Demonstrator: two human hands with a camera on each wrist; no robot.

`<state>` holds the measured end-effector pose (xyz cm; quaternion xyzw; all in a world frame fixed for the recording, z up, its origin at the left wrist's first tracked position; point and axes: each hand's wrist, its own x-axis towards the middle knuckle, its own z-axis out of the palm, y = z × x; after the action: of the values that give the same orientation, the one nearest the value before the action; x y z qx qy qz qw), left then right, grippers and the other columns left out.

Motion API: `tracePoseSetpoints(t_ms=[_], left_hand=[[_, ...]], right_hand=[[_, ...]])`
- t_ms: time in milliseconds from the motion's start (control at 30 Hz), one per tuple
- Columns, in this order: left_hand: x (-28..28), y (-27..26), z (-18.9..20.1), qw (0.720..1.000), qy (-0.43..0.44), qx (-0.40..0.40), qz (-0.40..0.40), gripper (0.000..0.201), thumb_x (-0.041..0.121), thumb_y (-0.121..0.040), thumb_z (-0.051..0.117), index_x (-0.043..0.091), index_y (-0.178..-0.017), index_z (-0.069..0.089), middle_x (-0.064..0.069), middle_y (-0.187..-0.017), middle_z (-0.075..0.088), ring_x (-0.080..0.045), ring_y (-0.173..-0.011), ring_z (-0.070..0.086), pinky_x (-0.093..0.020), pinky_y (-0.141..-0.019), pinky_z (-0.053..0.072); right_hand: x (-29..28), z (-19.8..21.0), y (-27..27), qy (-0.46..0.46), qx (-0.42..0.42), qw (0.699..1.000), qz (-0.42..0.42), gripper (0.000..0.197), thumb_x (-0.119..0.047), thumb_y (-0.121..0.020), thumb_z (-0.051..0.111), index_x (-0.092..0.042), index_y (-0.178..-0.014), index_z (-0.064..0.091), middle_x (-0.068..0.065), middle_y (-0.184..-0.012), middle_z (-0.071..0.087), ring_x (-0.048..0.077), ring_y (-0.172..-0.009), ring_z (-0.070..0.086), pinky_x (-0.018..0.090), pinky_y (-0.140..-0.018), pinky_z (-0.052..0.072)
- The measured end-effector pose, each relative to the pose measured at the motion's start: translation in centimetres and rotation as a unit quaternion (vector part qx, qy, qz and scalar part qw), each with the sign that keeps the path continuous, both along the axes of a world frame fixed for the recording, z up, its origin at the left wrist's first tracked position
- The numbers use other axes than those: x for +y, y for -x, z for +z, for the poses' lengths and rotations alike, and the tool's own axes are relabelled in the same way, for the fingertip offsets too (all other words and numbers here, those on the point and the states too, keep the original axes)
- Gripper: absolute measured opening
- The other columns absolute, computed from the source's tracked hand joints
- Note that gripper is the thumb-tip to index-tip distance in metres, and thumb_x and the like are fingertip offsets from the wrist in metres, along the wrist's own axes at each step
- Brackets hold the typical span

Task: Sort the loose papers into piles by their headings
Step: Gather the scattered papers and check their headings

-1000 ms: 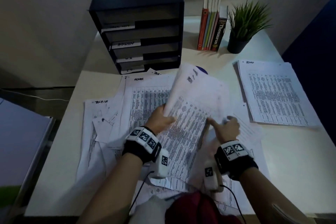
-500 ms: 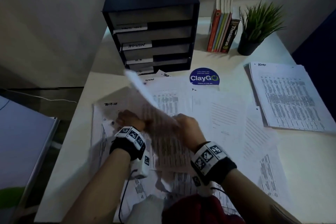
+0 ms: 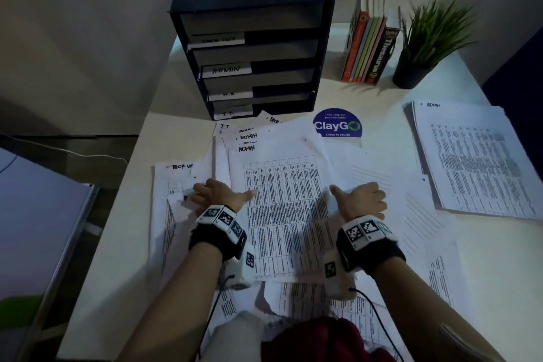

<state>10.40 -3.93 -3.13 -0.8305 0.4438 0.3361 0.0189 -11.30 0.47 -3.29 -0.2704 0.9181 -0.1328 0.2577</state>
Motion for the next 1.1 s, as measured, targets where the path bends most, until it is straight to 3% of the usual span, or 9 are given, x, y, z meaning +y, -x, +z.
tracePoseSetpoints(t_ms=[200, 267, 333, 467, 567, 633, 733, 900, 1100], left_hand=[[0.1, 0.0, -0.9, 0.999, 0.02, 0.011, -0.032, 0.102, 0.068, -0.063, 0.067, 0.001, -0.128, 0.025, -0.016, -0.133, 0.02, -0.035, -0.126, 0.02, -0.049, -0.103, 0.031], [0.3, -0.3, -0.8, 0.999, 0.019, 0.017, -0.04, 0.101, 0.069, -0.067, 0.063, 0.001, -0.13, 0.023, -0.015, -0.132, 0.02, -0.034, -0.126, 0.02, -0.047, -0.102, 0.031], [0.5, -0.5, -0.8, 0.998, 0.028, 0.032, -0.038, 0.104, 0.069, -0.067, 0.061, 0.001, -0.134, 0.019, -0.014, -0.132, 0.019, -0.034, -0.127, 0.018, -0.046, -0.103, 0.031], [0.2, -1.6, -1.4, 0.995, 0.055, 0.085, 0.014, 0.108, 0.07, -0.067, 0.062, -0.001, -0.137, 0.02, -0.017, -0.137, 0.022, -0.036, -0.128, 0.022, -0.046, -0.107, 0.029], [-0.2, -2.2, -1.1, 0.983, 0.093, 0.131, 0.089, 0.091, 0.061, -0.075, 0.062, 0.002, -0.136, 0.03, -0.022, -0.14, 0.028, -0.038, -0.128, 0.032, -0.044, -0.107, 0.031], [-0.5, -2.1, -0.1, 0.939, 0.168, 0.27, 0.13, 0.073, 0.049, -0.081, 0.063, 0.001, -0.13, 0.04, -0.026, -0.137, 0.038, -0.037, -0.123, 0.043, -0.045, -0.102, 0.038], [-0.7, -0.5, 4.3, 0.822, 0.298, 0.476, 0.097, 0.033, 0.031, -0.078, 0.07, 0.009, -0.1, 0.059, -0.012, -0.102, 0.064, -0.016, -0.086, 0.062, -0.031, -0.076, 0.047], [-0.8, 2.8, 11.7, 0.712, 0.439, 0.548, -0.014, 0.013, 0.015, -0.081, 0.059, 0.021, -0.092, 0.062, 0.007, -0.088, 0.07, -0.016, -0.09, 0.064, -0.033, -0.083, 0.052], [0.5, 3.9, 12.6, 0.703, 0.427, 0.567, -0.039, 0.036, 0.038, -0.061, 0.08, 0.022, -0.086, 0.06, 0.015, -0.083, 0.071, -0.003, -0.086, 0.065, -0.021, -0.081, 0.05]], right_hand=[[-1.4, 0.5, -0.8, -0.062, -0.073, 0.992, 0.078, 0.066, -0.05, -0.08, 0.062, 0.0, -0.121, 0.051, 0.023, -0.132, 0.041, 0.036, -0.124, 0.036, 0.041, -0.098, 0.033], [-1.7, 0.7, -2.4, -0.021, -0.101, 0.984, 0.146, 0.048, -0.037, -0.083, 0.061, 0.002, -0.112, 0.06, 0.022, -0.12, 0.056, 0.033, -0.111, 0.052, 0.032, -0.081, 0.043], [-1.4, 1.7, -4.3, 0.033, -0.137, 0.968, 0.209, 0.035, -0.025, -0.091, 0.054, 0.005, -0.106, 0.061, 0.022, -0.106, 0.064, 0.032, -0.097, 0.061, 0.026, -0.066, 0.038], [0.2, 3.6, -6.1, 0.099, -0.098, 0.915, 0.378, 0.014, -0.006, -0.085, 0.054, 0.001, -0.093, 0.063, 0.021, -0.093, 0.066, 0.032, -0.088, 0.062, 0.031, -0.066, 0.04], [1.3, 5.0, -4.0, 0.207, -0.167, 0.891, 0.369, 0.012, 0.001, -0.08, 0.062, -0.007, -0.072, 0.061, 0.006, -0.062, 0.06, 0.013, -0.062, 0.055, 0.025, -0.055, 0.035], [1.8, 6.9, -2.1, 0.293, -0.252, 0.873, 0.297, 0.013, 0.001, -0.08, 0.067, -0.007, -0.073, 0.061, -0.013, -0.05, 0.056, -0.004, -0.047, 0.048, 0.014, -0.048, 0.038], [2.1, 10.1, 0.6, 0.415, -0.251, 0.844, 0.228, 0.01, -0.004, -0.078, 0.07, -0.006, -0.086, 0.065, -0.012, -0.064, 0.067, -0.009, -0.052, 0.055, 0.012, -0.053, 0.047], [2.3, 14.5, 2.8, 0.582, -0.165, 0.778, 0.172, 0.023, -0.022, -0.077, 0.067, -0.017, -0.096, 0.057, -0.025, -0.076, 0.066, -0.008, -0.073, 0.06, 0.011, -0.064, 0.048], [3.7, 14.3, 3.0, 0.637, -0.144, 0.745, 0.136, 0.031, -0.005, -0.082, 0.067, -0.012, -0.104, 0.046, -0.01, -0.096, 0.055, -0.011, -0.085, 0.055, 0.01, -0.073, 0.046]])
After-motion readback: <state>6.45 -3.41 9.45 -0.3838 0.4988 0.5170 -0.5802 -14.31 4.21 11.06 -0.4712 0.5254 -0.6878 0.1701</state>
